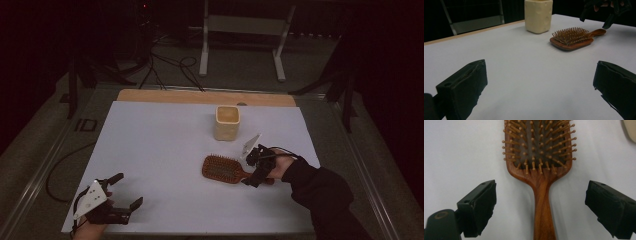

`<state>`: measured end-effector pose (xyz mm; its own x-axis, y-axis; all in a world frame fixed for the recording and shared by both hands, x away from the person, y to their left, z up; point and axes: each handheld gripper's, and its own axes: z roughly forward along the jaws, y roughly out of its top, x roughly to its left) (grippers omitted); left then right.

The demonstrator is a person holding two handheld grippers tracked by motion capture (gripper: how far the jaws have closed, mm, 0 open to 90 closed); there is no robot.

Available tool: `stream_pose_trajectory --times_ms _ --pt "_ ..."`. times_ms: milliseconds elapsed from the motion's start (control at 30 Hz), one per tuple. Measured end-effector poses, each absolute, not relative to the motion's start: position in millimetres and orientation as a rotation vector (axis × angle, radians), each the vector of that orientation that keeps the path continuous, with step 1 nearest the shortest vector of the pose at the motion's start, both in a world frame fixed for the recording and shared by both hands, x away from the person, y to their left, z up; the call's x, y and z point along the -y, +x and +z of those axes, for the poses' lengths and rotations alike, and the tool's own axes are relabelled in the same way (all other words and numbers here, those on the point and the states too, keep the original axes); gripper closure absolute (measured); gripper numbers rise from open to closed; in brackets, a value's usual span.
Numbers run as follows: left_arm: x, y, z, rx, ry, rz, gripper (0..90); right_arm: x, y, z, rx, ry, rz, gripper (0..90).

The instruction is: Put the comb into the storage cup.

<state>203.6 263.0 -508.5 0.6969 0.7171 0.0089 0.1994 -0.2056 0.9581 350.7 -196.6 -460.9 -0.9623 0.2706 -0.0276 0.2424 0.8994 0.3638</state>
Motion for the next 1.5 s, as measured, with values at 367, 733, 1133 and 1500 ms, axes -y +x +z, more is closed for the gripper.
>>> stream_pose_trajectory --times_ms 367,733,1133,1500 --pt "-263 204 -509 -0.734 1.750 0.556 0.0 191 352 -473 -3.011 0.348 0.465 14.5" --pt "-263 204 -509 -0.734 1.748 0.554 0.0 185 355 -479 -3.052 0.346 0.397 25.4" --pt "-264 204 -509 -0.734 1.746 0.554 0.0 181 357 -483 -3.078 0.292 0.283 50.0" --pt "-264 204 -509 -0.734 1.747 0.554 0.0 176 356 -487 -3.067 0.273 0.199 61.3"
